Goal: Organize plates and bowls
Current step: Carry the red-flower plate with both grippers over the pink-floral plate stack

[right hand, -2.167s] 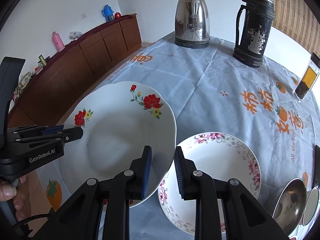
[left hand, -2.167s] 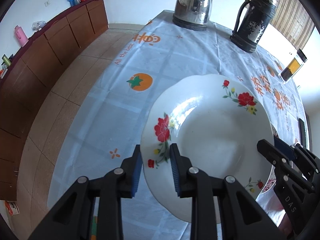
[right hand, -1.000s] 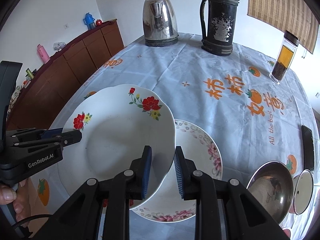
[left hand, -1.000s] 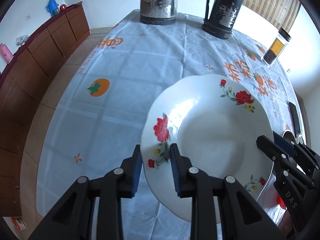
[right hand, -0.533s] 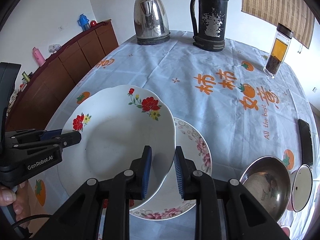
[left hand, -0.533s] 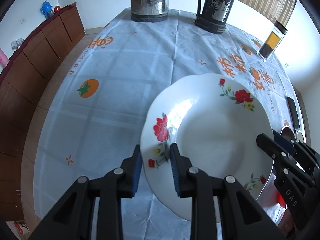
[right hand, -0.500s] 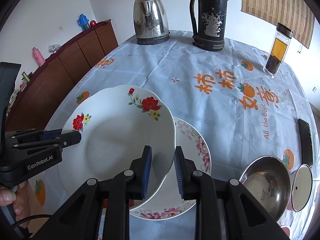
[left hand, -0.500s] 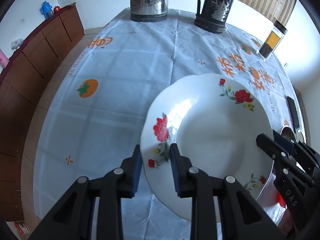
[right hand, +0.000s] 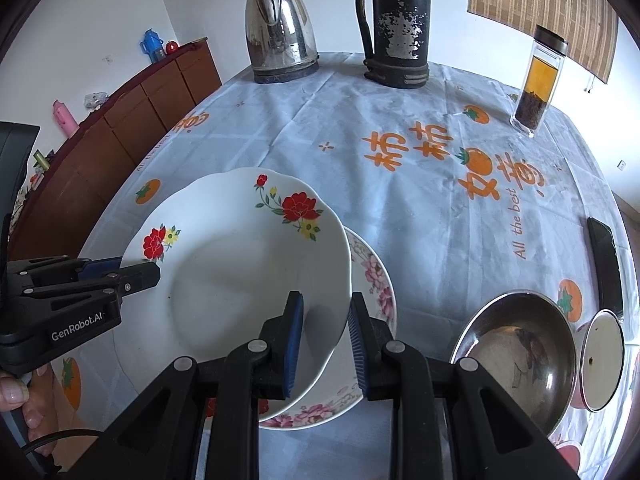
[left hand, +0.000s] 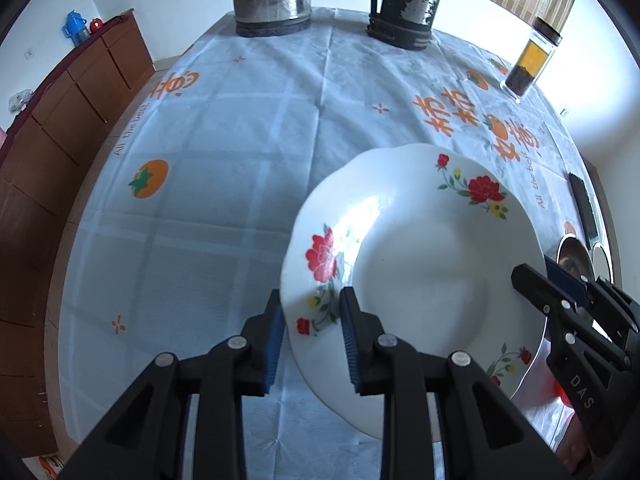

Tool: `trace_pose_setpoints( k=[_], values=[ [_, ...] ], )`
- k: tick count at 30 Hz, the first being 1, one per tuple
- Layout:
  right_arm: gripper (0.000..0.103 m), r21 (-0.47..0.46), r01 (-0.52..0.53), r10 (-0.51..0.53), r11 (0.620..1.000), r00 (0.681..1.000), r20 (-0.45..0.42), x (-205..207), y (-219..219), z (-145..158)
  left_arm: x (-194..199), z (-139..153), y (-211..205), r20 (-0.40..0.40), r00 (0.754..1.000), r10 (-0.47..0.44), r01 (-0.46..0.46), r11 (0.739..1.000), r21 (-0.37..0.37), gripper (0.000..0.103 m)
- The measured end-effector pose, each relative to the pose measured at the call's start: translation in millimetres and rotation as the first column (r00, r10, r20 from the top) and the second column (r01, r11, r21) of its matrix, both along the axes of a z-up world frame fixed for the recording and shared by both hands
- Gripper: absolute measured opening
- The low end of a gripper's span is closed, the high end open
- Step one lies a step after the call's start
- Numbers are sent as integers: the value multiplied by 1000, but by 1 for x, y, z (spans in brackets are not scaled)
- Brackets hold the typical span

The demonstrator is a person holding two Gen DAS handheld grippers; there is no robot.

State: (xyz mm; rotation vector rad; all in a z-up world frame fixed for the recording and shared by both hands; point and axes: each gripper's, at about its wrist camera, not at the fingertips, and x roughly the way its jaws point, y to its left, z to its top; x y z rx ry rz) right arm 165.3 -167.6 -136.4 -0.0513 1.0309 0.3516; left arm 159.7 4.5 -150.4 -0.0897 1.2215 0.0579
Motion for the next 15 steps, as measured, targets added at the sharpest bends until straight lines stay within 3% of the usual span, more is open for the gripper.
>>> trace_pose_setpoints(
  k=[15],
  values=[
    [25,-13,39,-40,999,999,-22,1,-13,-11,7,-11,-16,-15,999,-47,47,999,8,25]
  ],
)
